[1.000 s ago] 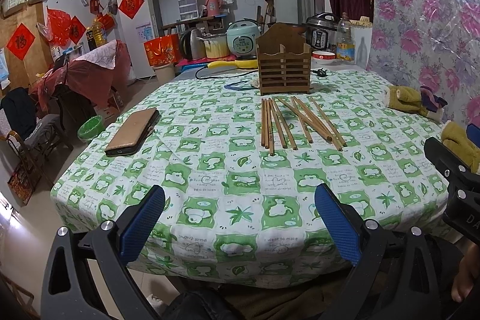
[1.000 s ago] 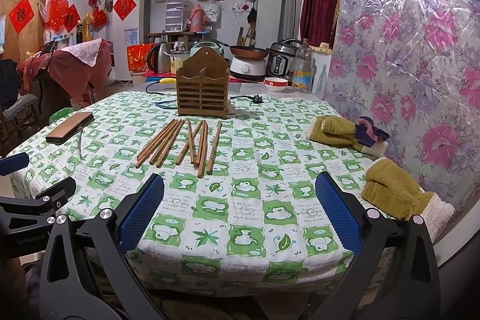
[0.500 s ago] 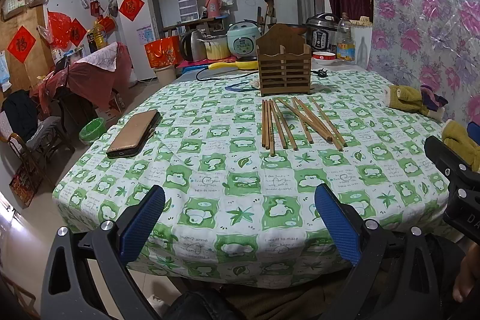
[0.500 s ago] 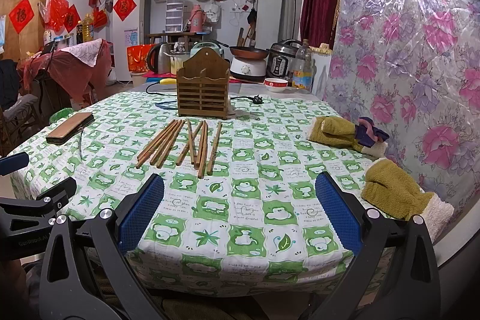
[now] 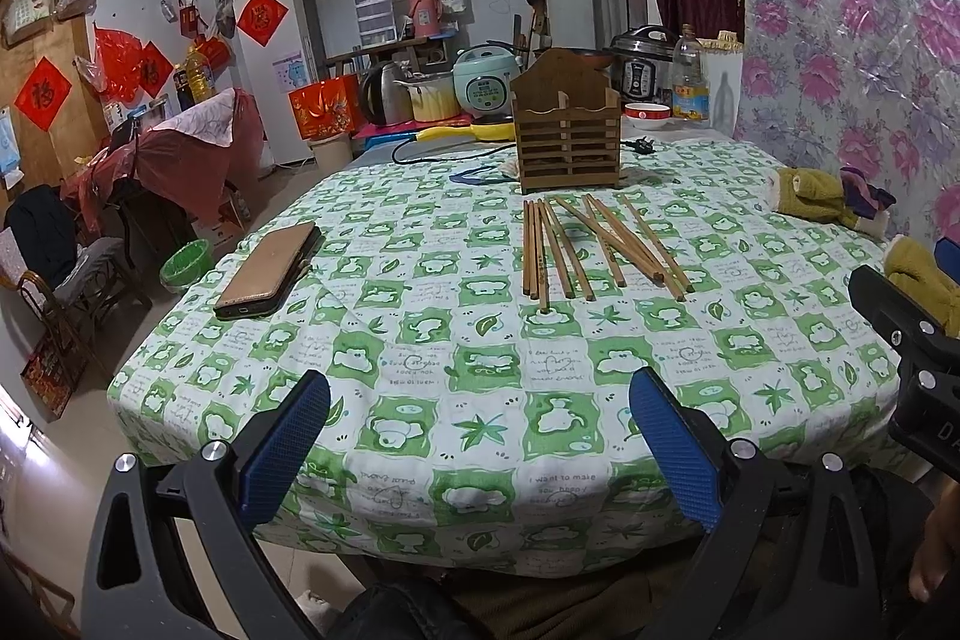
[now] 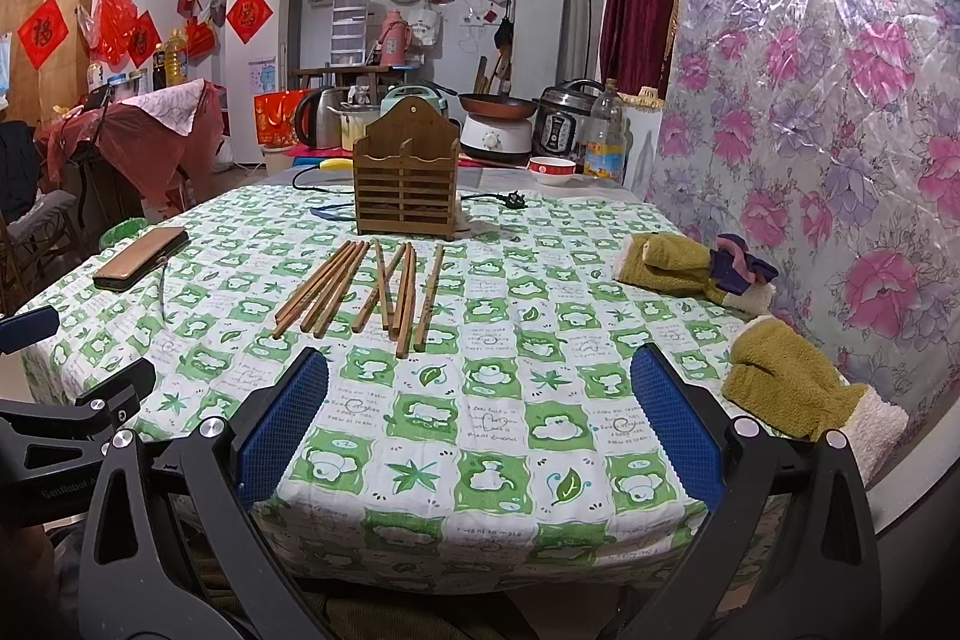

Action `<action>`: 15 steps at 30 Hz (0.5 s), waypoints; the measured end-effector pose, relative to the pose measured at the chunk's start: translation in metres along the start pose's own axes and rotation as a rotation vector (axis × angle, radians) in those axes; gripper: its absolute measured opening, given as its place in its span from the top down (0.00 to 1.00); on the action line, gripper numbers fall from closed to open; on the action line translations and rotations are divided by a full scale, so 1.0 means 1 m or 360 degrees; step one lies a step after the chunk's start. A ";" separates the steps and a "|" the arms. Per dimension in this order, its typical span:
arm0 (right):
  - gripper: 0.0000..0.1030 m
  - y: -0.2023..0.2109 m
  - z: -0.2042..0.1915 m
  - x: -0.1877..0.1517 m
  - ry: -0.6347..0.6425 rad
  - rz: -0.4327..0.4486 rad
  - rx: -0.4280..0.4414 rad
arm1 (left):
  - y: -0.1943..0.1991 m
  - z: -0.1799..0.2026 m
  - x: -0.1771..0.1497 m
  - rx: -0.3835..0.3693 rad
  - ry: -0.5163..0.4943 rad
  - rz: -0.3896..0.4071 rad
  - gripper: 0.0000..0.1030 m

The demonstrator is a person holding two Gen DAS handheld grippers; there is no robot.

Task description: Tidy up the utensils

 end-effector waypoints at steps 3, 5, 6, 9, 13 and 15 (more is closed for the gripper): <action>0.06 0.000 0.000 0.000 0.0001 0.0000 0.0000 | 0.000 0.000 0.000 0.0002 0.0001 0.0001 0.05; 0.06 0.000 0.000 0.000 0.0000 0.0000 0.0000 | 0.000 0.000 0.000 0.0001 0.0001 0.0002 0.05; 0.06 0.000 0.000 0.000 0.0000 0.0001 0.0001 | 0.000 0.001 0.000 0.0002 -0.0001 0.0002 0.05; 0.06 0.000 0.000 0.000 0.0001 0.0001 0.0000 | 0.000 0.001 0.000 0.0000 -0.0002 0.0000 0.05; 0.06 0.000 0.000 0.000 0.0000 0.0001 0.0000 | 0.000 0.001 0.000 0.0003 -0.0002 0.0002 0.05; 0.06 0.000 0.000 0.000 0.0000 0.0002 -0.0002 | 0.000 0.001 0.000 0.0001 -0.0001 0.0001 0.05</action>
Point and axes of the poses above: each gripper's, at about its wrist camera, not at the fingertips, and y roughly against the way its jaws point, z to its right, x to its top, the point moved 6 cm from there along -y, roughly the way its jaws point, and after that the axes turned 4 degrees about z, right-handed, at the moved point
